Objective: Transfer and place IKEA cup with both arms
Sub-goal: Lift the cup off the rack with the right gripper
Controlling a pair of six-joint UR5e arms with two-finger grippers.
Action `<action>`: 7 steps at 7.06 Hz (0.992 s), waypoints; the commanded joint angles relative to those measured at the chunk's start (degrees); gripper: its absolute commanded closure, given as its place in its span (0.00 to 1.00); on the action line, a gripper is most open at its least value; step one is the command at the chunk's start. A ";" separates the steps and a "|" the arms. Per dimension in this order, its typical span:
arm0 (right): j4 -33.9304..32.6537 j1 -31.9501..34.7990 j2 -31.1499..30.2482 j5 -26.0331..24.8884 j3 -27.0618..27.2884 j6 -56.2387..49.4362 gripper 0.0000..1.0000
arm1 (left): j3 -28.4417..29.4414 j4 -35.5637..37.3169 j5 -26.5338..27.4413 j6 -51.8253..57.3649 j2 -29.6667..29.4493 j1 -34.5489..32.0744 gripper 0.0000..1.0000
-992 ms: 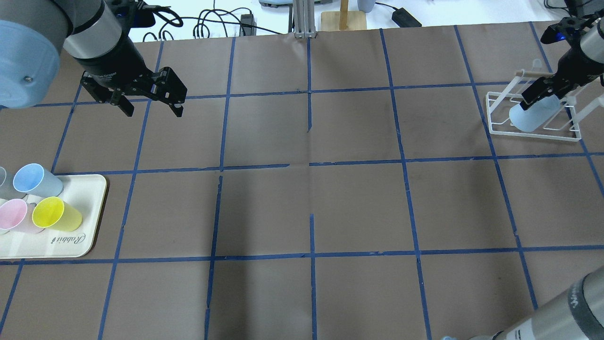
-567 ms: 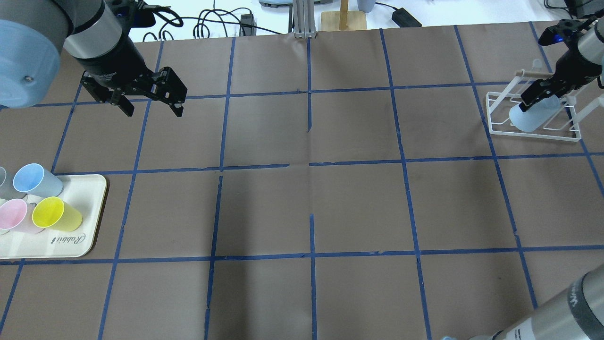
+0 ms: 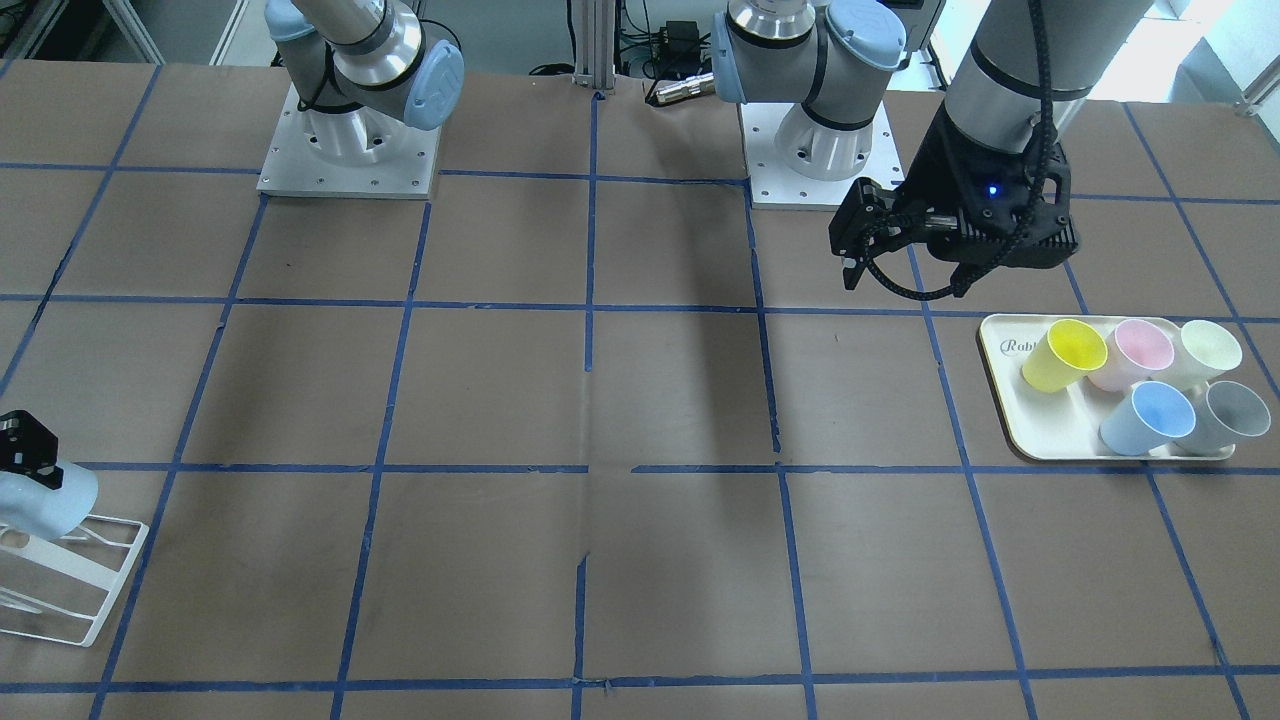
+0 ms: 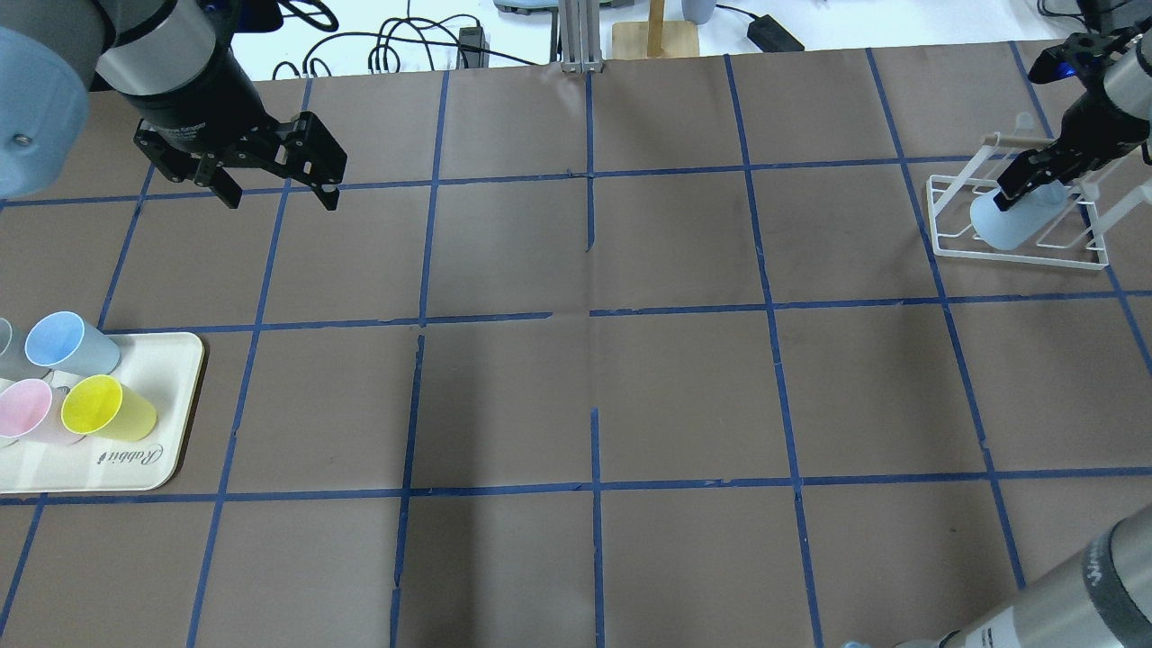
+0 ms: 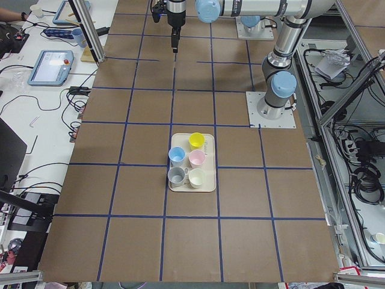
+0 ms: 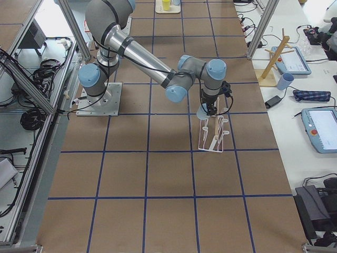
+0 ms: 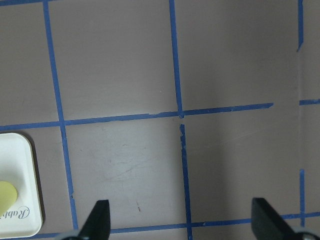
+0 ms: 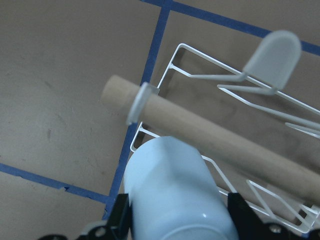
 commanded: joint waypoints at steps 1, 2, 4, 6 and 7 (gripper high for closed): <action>0.58 0.00 -0.53 -0.17 -1.46 -0.15 0.48 | 0.15 -0.34 -0.30 0.03 -0.30 -0.27 0.00; 2.15 0.00 -1.22 -0.43 -2.43 -0.15 0.48 | 0.15 0.10 -0.82 0.03 -0.48 -0.36 0.00; 10.20 -0.26 -5.68 -1.04 -4.71 -0.24 0.48 | 0.06 0.19 -0.21 0.03 -0.31 0.08 0.00; 21.53 -0.26 -11.05 -2.87 -9.18 -0.15 0.48 | 0.06 0.36 -0.91 -0.49 -0.65 0.34 0.00; 26.81 -0.26 -13.42 -1.93 -11.03 -0.24 0.48 | -0.11 0.54 -0.92 -1.11 -1.53 0.35 0.00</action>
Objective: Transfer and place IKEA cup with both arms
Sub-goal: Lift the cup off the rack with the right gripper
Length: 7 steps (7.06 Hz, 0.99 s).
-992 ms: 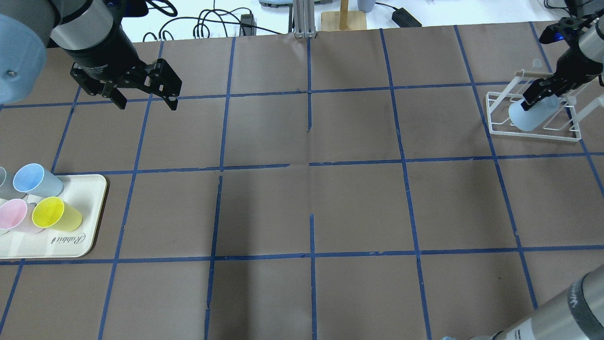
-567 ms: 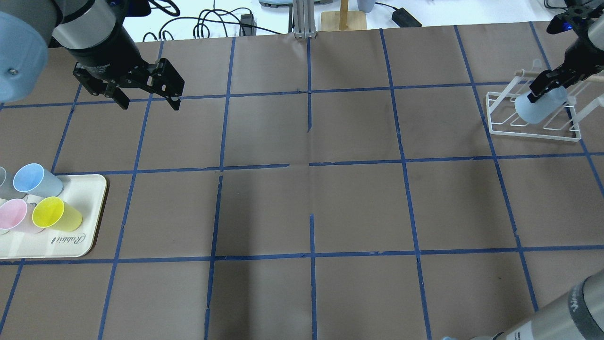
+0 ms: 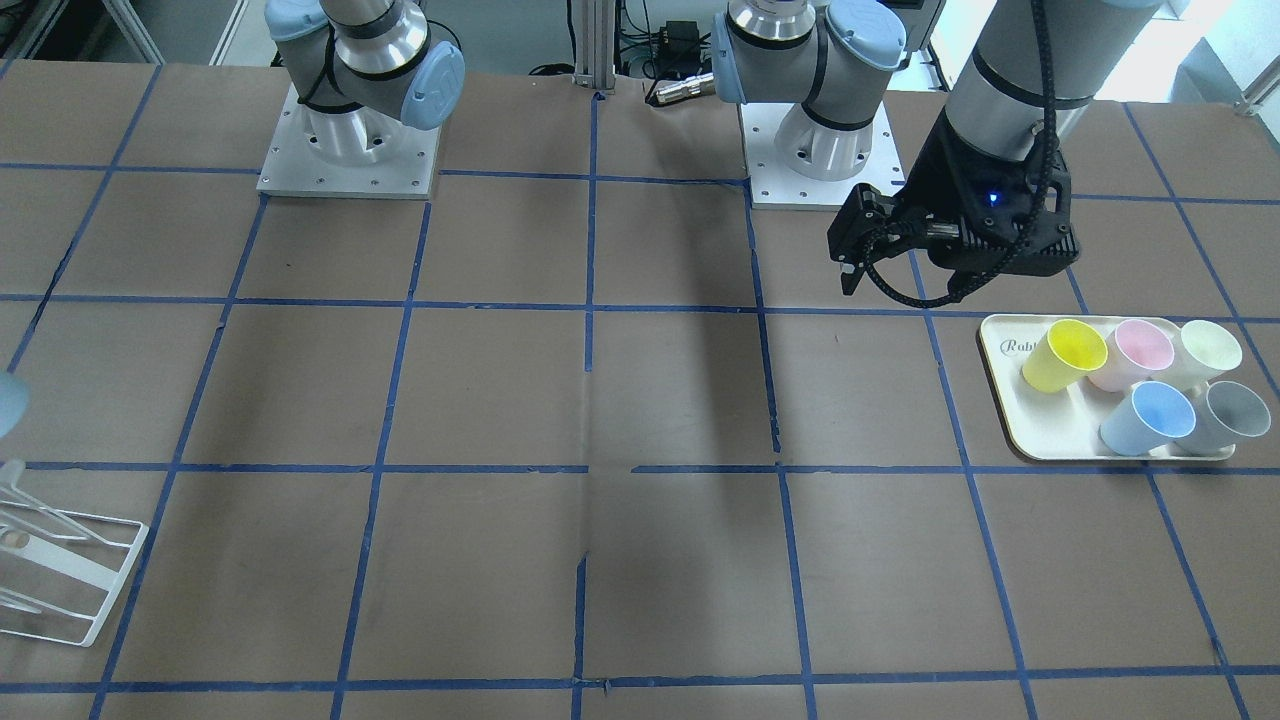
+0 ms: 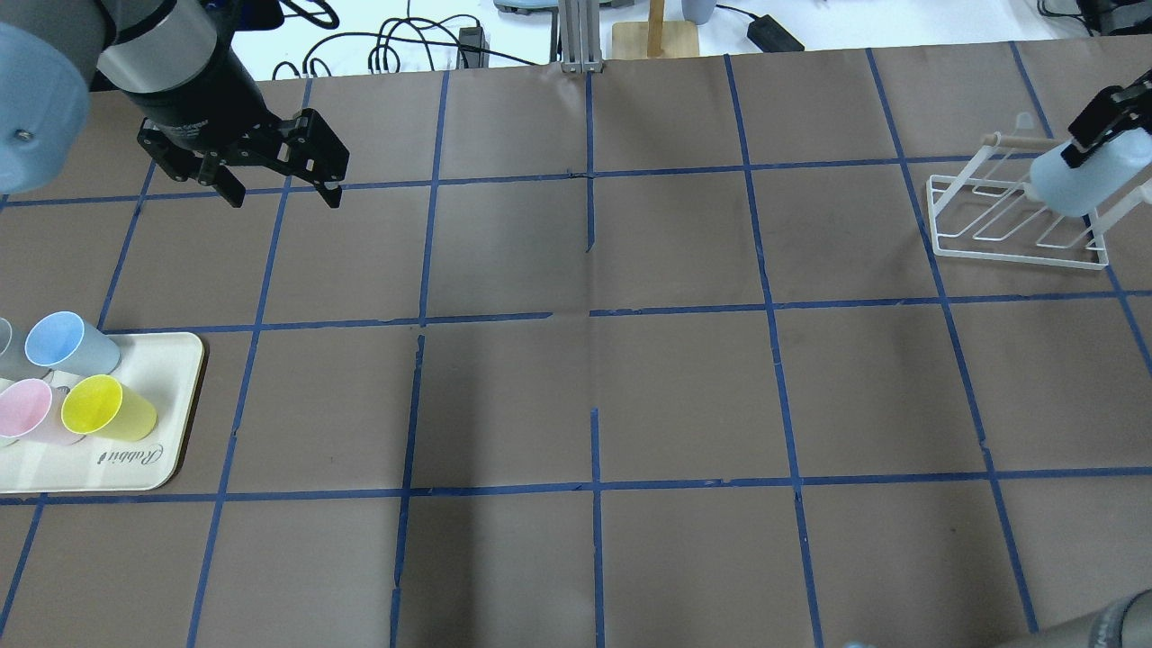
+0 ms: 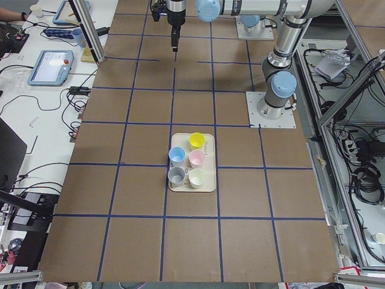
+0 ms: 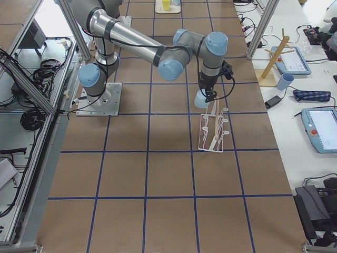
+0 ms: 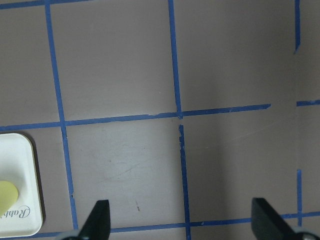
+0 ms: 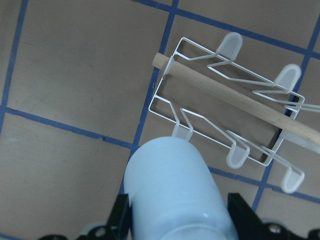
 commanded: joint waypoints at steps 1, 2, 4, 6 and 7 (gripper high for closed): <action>10.61 0.25 -4.72 8.58 -3.32 0.20 0.47 | -0.58 0.26 -1.31 -0.78 -0.60 0.08 0.00; 15.52 0.42 -5.60 16.75 -3.59 0.11 0.47 | -0.41 0.35 -5.06 -1.22 -0.42 0.43 0.00; 23.96 1.91 -6.23 36.86 -3.59 0.02 0.47 | 0.38 0.52 -9.29 -1.04 0.02 0.35 0.00; 29.52 8.65 -6.14 50.60 -3.24 -0.06 0.48 | 1.60 1.05 -19.65 -1.40 -0.16 1.13 0.00; 30.15 11.73 -5.88 57.98 -2.98 -0.06 0.48 | 2.74 0.96 -28.91 -2.44 -0.76 2.53 0.00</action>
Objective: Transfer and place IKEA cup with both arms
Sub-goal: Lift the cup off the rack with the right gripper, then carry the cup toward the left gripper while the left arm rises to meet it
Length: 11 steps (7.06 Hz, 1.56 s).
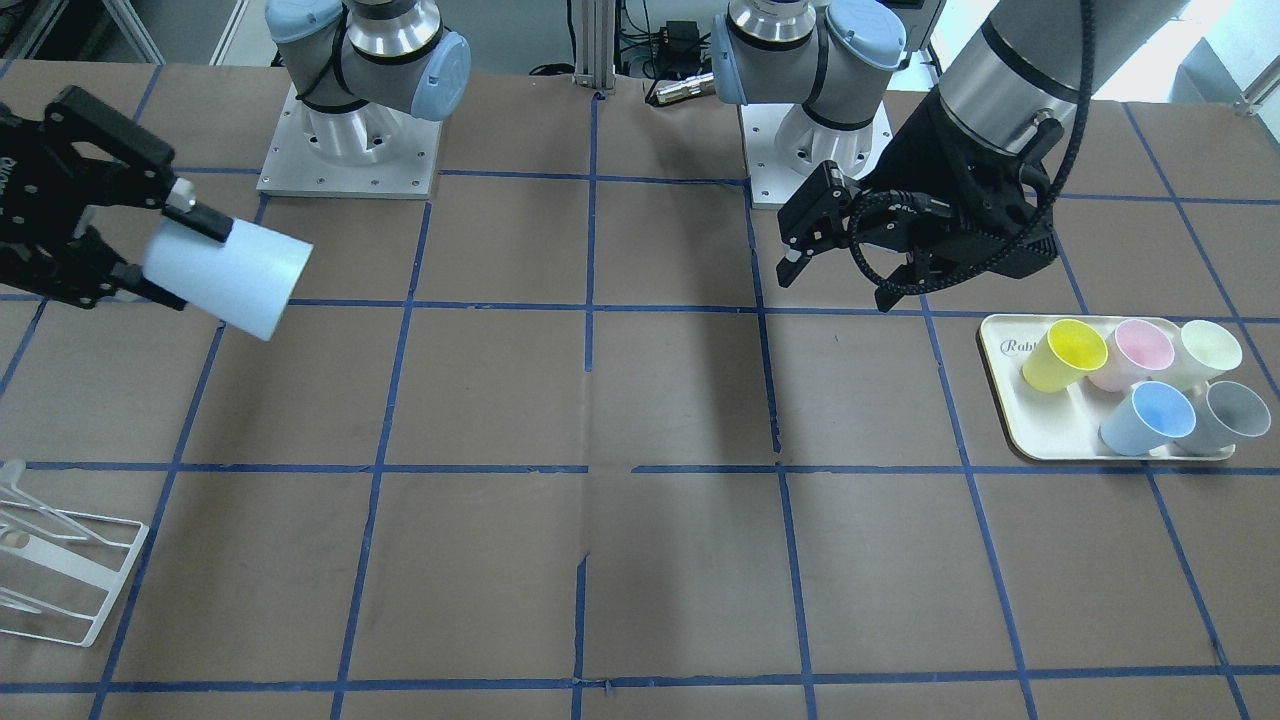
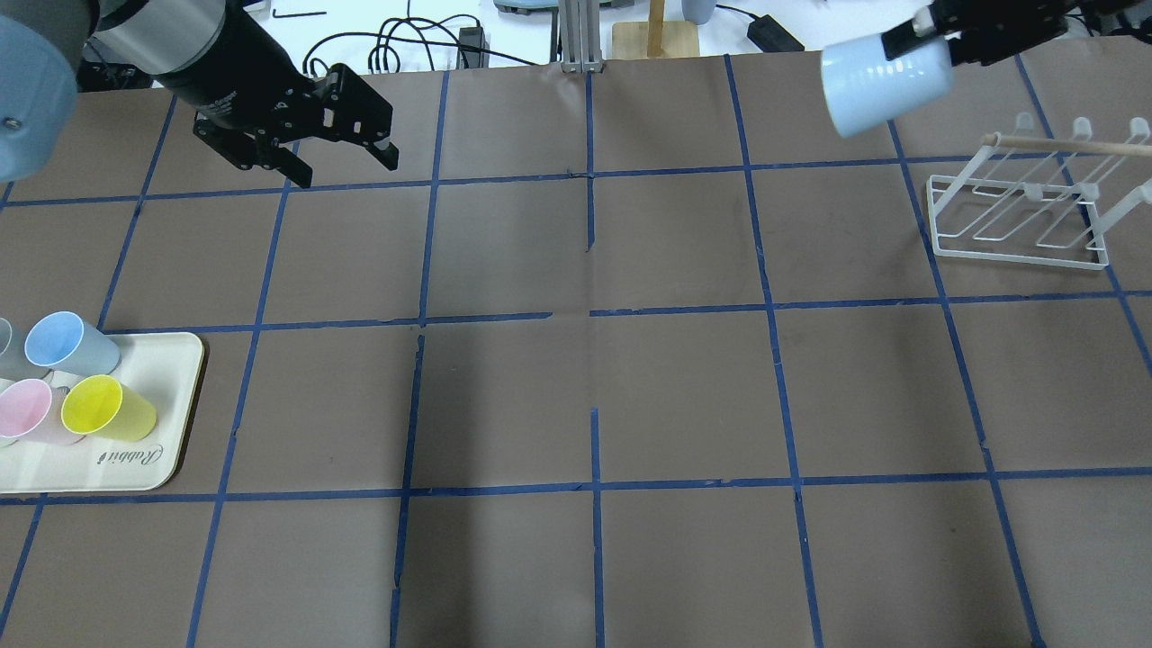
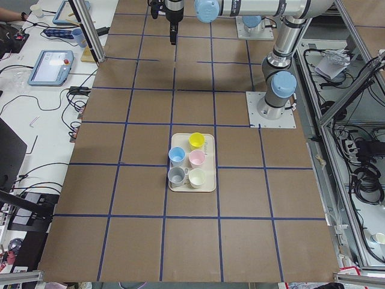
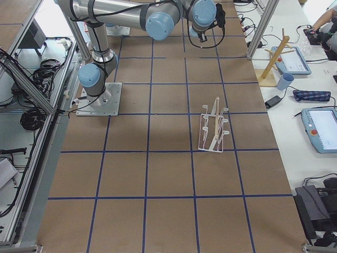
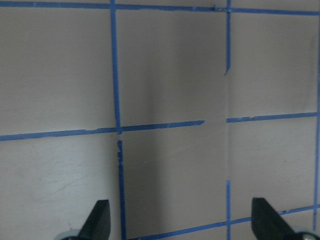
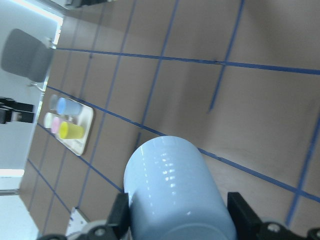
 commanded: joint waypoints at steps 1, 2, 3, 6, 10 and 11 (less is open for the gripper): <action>1.87 7.07 0.10 13.92 0.75 -0.03 0.49 | 1.41 0.01 -19.32 -6.43 -0.47 2.31 0.00; 1.96 9.71 -0.17 17.97 1.62 0.05 0.50 | 1.50 0.01 -25.95 -9.01 -0.12 2.75 0.00; 1.96 11.04 -0.34 20.10 2.41 0.05 0.51 | -0.15 -0.16 -37.76 -10.34 0.49 3.71 0.00; 1.79 14.48 -0.87 25.38 3.74 0.67 0.52 | -1.39 -0.60 -56.34 -18.57 0.50 5.66 0.00; 1.08 16.23 -0.96 29.16 3.56 1.02 0.50 | -6.85 0.10 -70.73 -22.21 0.68 3.21 0.00; 1.08 17.11 -0.96 29.78 3.65 1.02 0.49 | -6.84 0.97 -71.27 -22.22 0.67 1.72 0.00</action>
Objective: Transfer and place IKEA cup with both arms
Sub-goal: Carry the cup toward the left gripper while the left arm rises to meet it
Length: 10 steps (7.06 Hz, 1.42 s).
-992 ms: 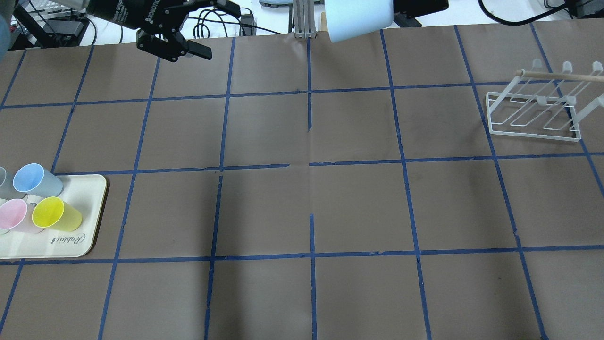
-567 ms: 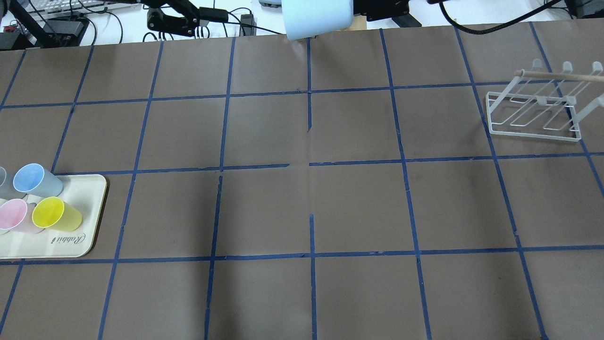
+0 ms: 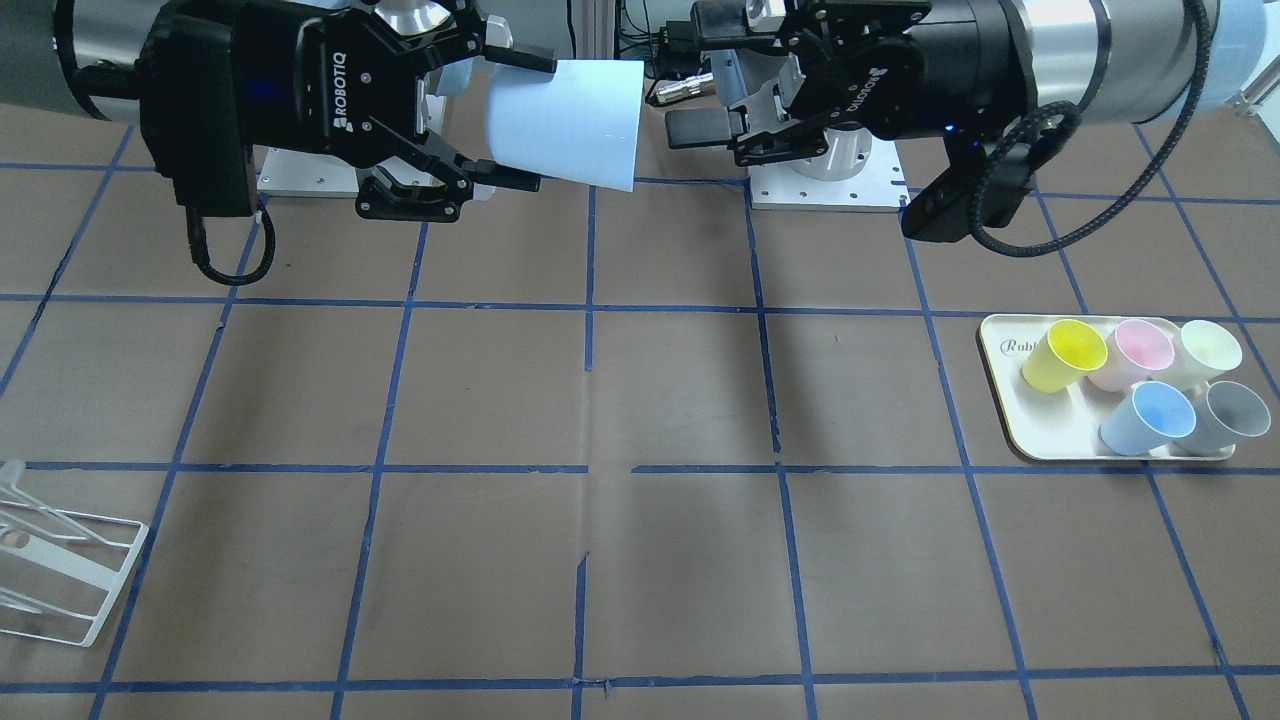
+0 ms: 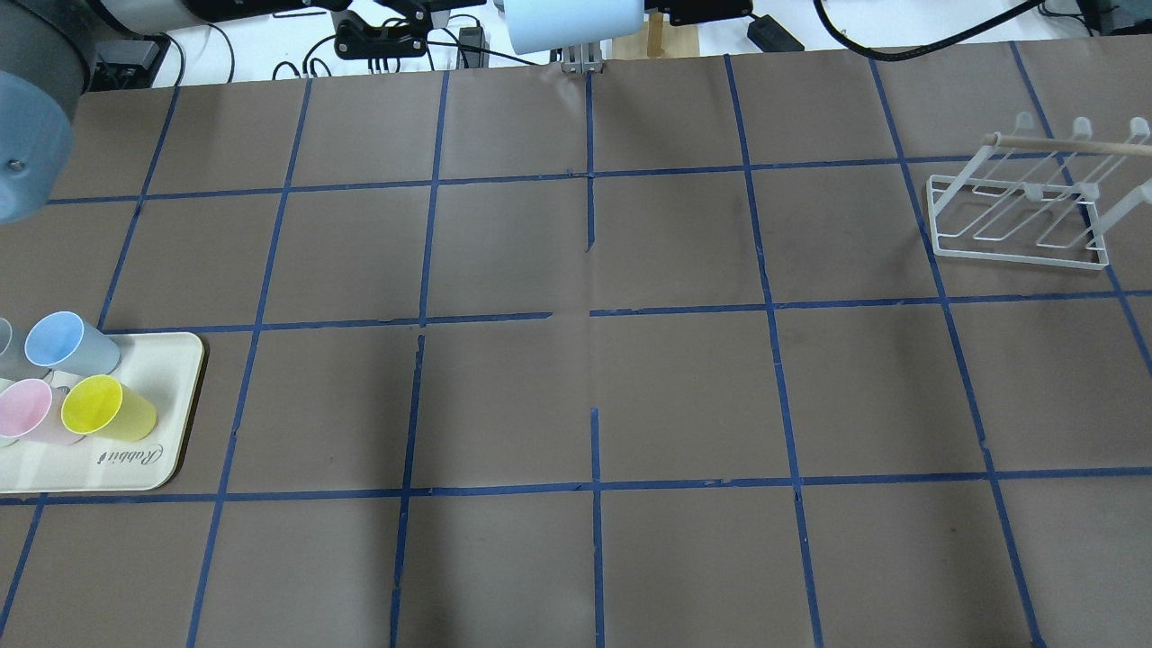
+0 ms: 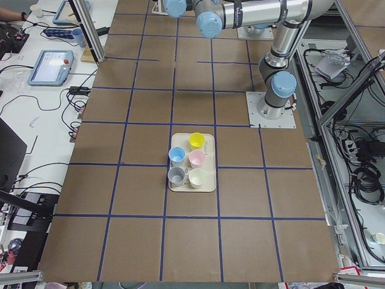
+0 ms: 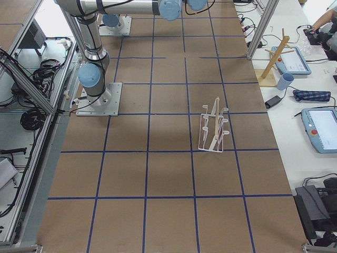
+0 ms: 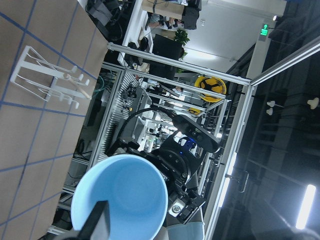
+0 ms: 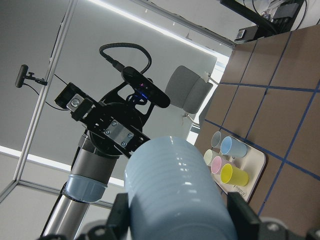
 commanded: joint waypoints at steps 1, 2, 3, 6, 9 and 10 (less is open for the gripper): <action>-0.03 1.37 -0.02 0.97 0.00 0.11 0.47 | -0.19 1.84 -1.42 -0.68 -0.35 -3.02 0.00; -0.03 1.46 -0.02 0.97 -0.18 0.19 0.46 | -0.19 1.94 -1.34 -0.69 -0.35 -3.64 0.00; -0.03 1.55 0.07 0.88 -0.35 0.89 0.43 | -0.36 1.94 -1.33 -0.69 -0.35 -3.82 0.00; -0.11 1.20 0.25 0.88 -0.88 4.21 0.17 | -0.19 2.03 -1.42 -0.86 -0.70 -4.00 0.35; -0.38 0.84 -0.54 0.27 -0.62 4.85 0.17 | -0.01 2.98 -1.16 -5.66 0.08 -3.91 0.76; -0.47 0.67 -0.54 -0.17 -0.70 5.11 0.11 | -0.01 6.65 -0.90 -9.44 -0.09 -3.91 0.82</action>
